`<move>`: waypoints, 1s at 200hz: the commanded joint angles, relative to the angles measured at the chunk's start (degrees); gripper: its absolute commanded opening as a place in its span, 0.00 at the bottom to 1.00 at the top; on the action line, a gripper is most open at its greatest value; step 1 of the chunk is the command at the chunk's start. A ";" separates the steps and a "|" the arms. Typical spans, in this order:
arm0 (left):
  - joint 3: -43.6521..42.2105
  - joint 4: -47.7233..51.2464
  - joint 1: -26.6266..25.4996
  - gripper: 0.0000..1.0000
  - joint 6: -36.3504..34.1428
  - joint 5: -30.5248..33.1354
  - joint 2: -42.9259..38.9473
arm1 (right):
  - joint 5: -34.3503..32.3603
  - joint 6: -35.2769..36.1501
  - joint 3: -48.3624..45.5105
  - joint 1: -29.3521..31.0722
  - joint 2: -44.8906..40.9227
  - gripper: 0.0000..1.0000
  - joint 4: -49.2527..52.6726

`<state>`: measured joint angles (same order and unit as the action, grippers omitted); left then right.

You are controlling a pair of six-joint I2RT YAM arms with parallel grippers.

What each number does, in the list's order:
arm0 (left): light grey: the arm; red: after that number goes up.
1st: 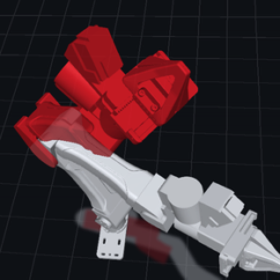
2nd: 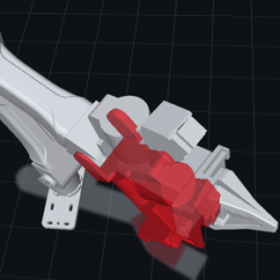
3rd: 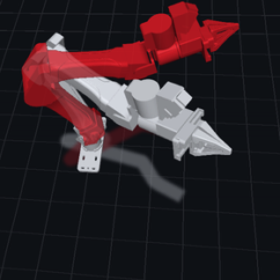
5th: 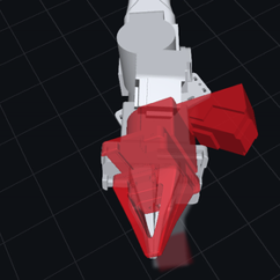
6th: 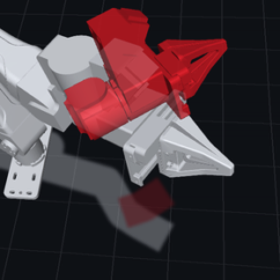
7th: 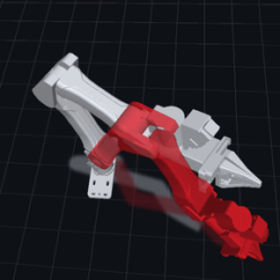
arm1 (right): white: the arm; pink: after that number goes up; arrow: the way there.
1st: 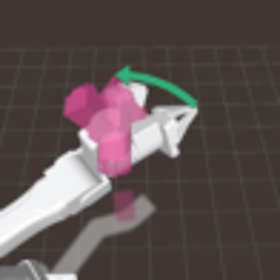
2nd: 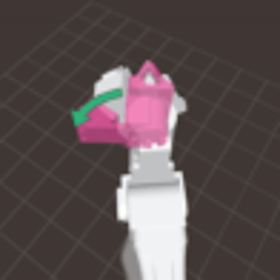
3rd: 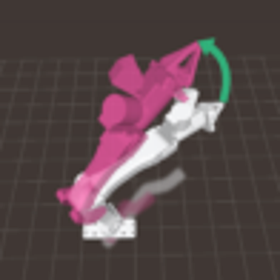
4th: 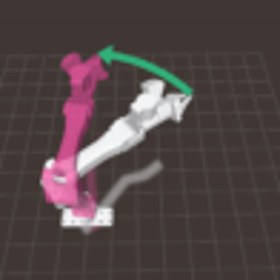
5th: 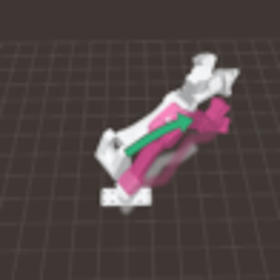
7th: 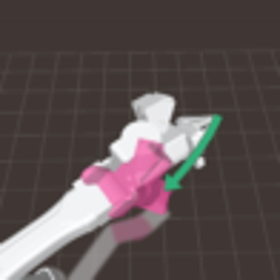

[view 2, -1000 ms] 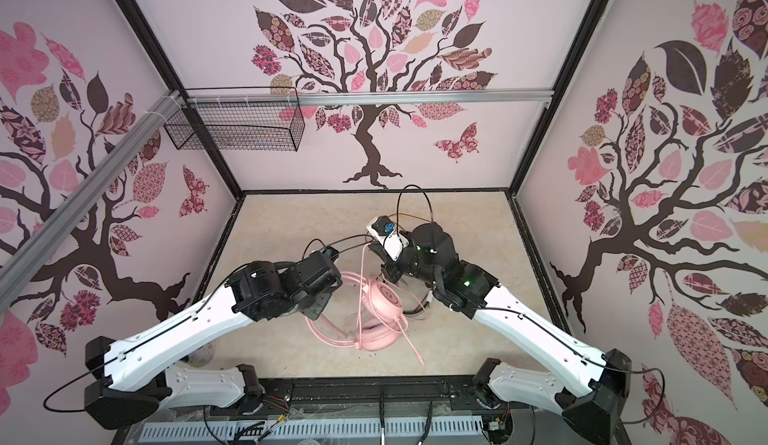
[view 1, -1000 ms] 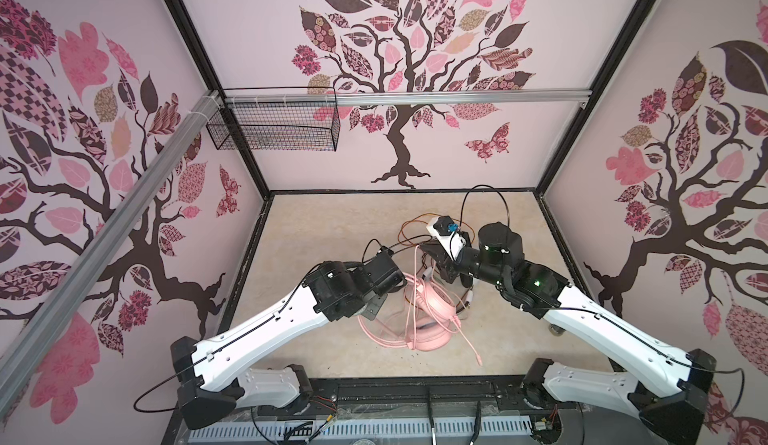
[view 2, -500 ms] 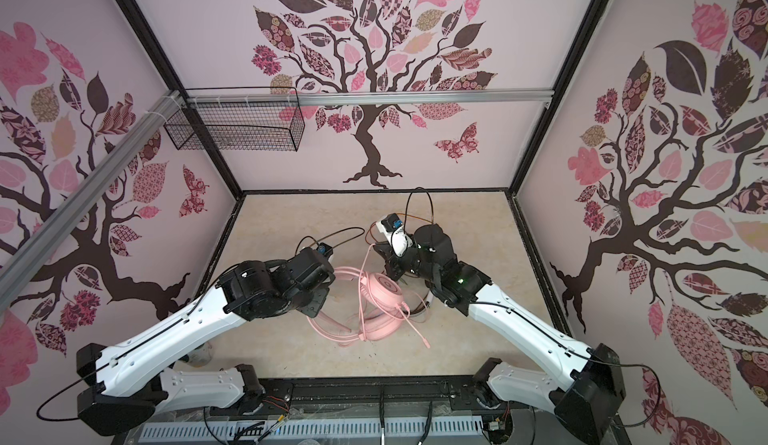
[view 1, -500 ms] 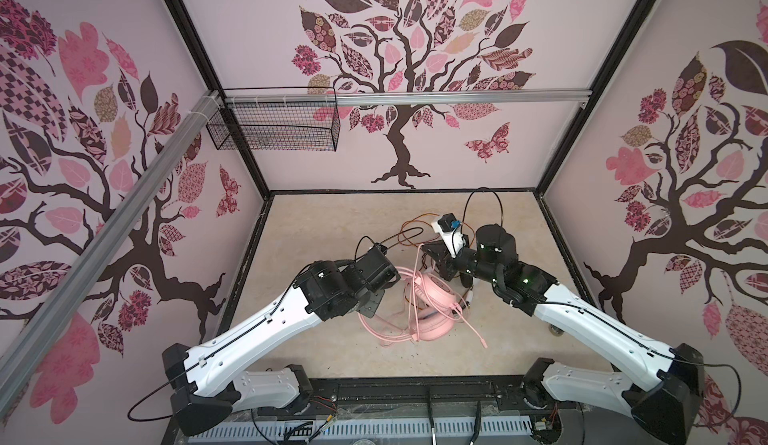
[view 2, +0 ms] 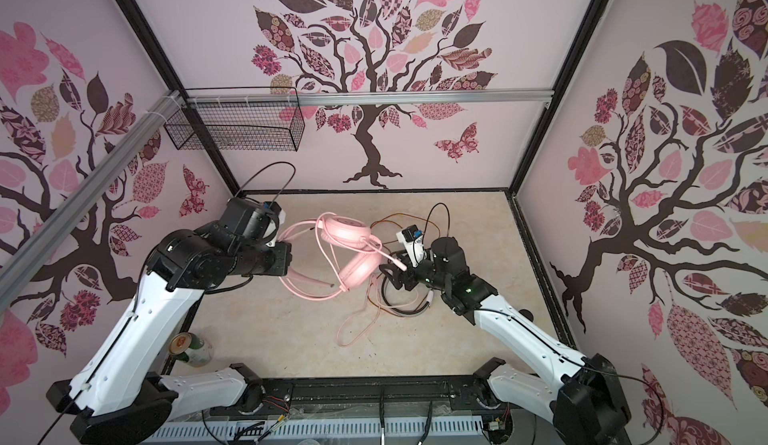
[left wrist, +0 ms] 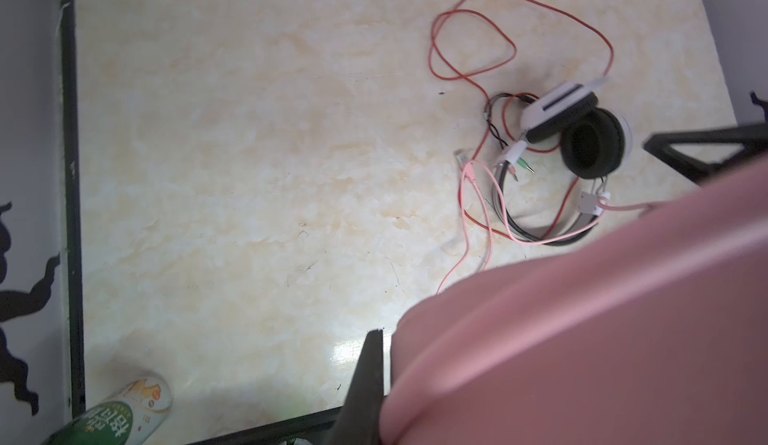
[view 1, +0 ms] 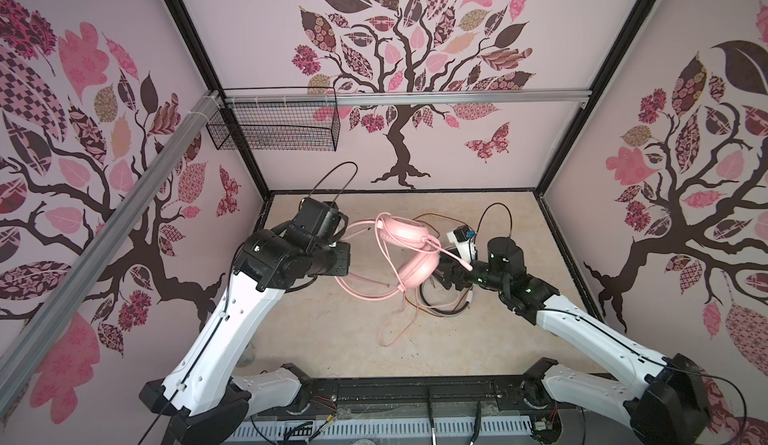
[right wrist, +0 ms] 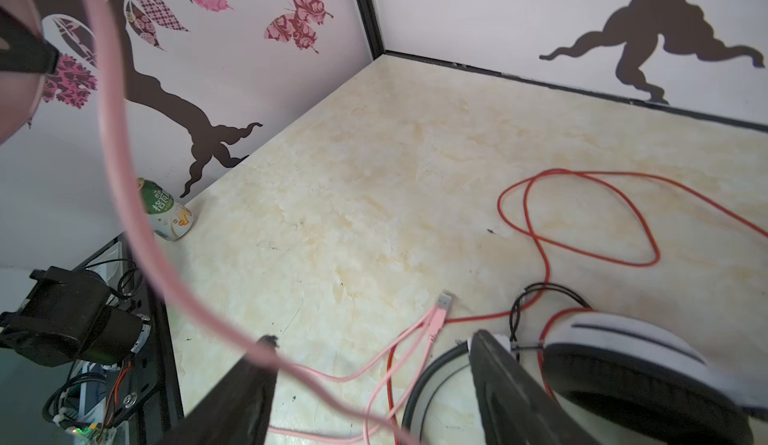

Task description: Wrap the headphones

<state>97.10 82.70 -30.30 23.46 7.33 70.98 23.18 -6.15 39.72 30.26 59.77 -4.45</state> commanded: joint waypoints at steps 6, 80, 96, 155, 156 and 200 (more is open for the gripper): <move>3.12 -0.60 1.60 0.00 2.84 -6.94 0.81 | -0.05 -1.84 -2.09 -0.82 -5.42 0.77 0.21; 10.08 0.80 1.72 0.00 14.83 -0.40 0.34 | -0.19 -8.74 -3.66 -0.94 1.74 0.75 0.11; 11.34 -0.10 1.65 0.00 15.34 0.40 -0.12 | 4.43 -12.98 -3.78 -0.96 5.89 0.74 -3.75; 18.95 3.67 1.65 0.00 15.91 5.44 2.84 | 14.02 -22.74 -1.43 -0.74 18.60 0.67 -14.85; 18.98 3.64 1.65 0.00 15.91 5.38 2.84 | 14.14 -22.93 -1.33 -0.73 18.92 0.67 -15.00; 18.21 1.65 1.69 0.00 15.41 4.49 1.99 | 17.14 -29.73 4.59 3.20 29.74 0.65 -22.16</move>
<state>114.13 88.88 -28.75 37.74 12.43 73.93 37.06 -30.89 40.10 30.76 84.51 -19.81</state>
